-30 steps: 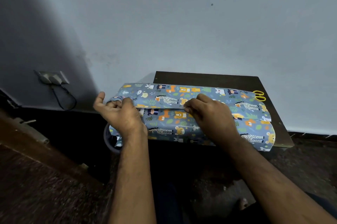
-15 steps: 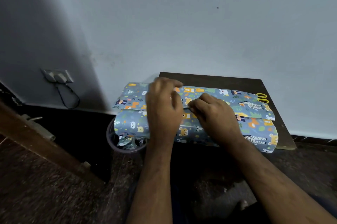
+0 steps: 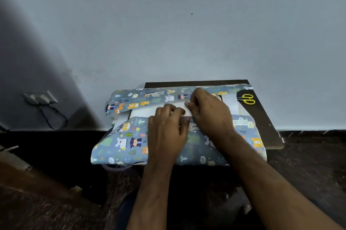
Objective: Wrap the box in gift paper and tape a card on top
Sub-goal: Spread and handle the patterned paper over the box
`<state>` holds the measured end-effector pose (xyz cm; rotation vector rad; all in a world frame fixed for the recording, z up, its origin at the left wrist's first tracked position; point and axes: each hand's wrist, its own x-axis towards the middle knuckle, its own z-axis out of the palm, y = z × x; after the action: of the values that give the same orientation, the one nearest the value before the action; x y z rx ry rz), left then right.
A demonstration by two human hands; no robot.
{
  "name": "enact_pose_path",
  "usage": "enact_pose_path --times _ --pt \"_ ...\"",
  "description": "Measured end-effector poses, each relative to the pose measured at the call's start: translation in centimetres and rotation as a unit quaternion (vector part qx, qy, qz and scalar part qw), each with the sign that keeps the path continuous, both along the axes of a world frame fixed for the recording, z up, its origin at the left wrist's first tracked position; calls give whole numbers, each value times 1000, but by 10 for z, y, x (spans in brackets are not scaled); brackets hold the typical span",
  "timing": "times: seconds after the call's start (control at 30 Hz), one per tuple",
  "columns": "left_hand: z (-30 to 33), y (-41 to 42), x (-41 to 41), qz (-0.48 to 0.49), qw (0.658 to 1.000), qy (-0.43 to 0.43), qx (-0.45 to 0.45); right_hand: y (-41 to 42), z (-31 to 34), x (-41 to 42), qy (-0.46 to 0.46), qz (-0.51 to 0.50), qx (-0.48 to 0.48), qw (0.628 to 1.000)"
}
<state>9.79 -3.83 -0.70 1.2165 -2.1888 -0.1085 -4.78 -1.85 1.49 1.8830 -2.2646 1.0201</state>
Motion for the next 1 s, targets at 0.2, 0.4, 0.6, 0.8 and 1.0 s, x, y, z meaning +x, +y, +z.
enact_pose_path --times 0.2,0.4,0.6,0.8,1.0 --pt "12 -9 -6 34 987 -88 130 -11 -9 -21 50 72 127 988" --pt "25 -21 -17 68 981 -117 142 -13 -8 -30 72 27 170 982" --pt "21 -17 -43 44 988 -67 129 -17 -9 -46 -13 3 119 993" --pt "38 12 -72 -9 988 49 144 -2 -18 -108 -149 -124 24 981" --pt "48 22 -83 -68 989 -30 125 16 -48 -161 -90 -155 88 980"
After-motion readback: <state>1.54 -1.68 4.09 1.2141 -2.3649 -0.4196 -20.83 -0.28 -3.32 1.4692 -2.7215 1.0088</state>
